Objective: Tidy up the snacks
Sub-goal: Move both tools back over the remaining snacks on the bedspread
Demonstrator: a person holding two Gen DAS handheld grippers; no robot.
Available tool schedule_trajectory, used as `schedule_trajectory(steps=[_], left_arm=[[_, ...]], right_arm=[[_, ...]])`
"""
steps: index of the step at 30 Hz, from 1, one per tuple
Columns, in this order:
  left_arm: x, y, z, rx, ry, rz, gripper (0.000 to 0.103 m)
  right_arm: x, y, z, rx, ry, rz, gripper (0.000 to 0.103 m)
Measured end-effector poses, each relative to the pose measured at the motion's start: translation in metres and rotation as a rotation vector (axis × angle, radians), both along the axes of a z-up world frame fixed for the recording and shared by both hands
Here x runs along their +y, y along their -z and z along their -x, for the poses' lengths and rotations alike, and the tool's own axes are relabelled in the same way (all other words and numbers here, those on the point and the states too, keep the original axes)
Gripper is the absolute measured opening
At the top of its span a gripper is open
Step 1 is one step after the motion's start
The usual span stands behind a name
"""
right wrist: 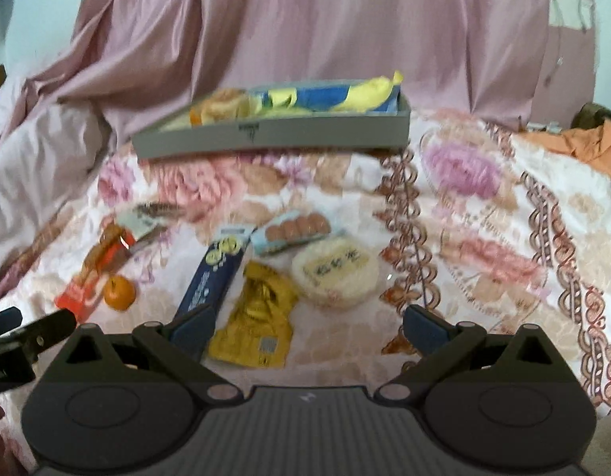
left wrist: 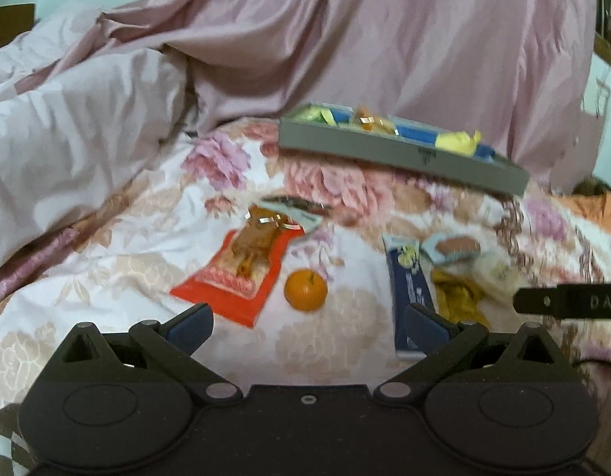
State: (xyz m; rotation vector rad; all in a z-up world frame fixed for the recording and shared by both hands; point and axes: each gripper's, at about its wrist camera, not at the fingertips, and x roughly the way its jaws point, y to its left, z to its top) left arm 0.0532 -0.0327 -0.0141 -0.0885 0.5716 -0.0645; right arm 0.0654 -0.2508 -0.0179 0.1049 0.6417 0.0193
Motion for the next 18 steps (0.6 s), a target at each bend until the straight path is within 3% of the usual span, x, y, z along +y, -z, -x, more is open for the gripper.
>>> schedule_trajectory(steps=[7, 18], left_arm=[[-0.008, 0.009, -0.001, 0.034, 0.040, -0.047, 0.102], [-0.016, 0.011, -0.018, 0.063, 0.077, -0.033, 0.102]], right_arm=[[0.001, 0.015, -0.018, 0.125, -0.028, -0.041, 0.103], [-0.007, 0.018, -0.032, 0.172, -0.029, -0.103, 0.103]])
